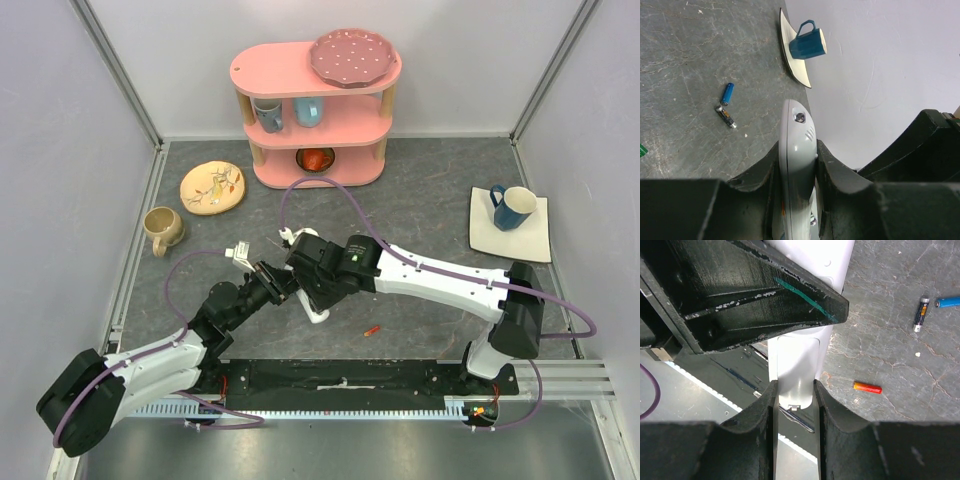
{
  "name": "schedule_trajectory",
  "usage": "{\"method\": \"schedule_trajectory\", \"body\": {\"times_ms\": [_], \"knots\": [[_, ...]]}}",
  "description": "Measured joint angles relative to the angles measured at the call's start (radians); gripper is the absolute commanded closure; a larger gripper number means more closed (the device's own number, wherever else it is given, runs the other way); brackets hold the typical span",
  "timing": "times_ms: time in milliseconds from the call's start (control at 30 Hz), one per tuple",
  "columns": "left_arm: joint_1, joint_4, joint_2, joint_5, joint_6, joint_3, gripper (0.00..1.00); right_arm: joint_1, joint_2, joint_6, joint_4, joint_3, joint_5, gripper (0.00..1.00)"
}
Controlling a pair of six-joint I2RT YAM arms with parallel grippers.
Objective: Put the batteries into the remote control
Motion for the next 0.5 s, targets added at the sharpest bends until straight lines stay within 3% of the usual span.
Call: {"method": "schedule_trajectory", "body": {"times_ms": [500], "knots": [[-0.008,-0.005,-0.023,-0.002,0.0,0.0,0.98,0.001,0.013,0.002,0.004,0.0,0.001,1.0]]}}
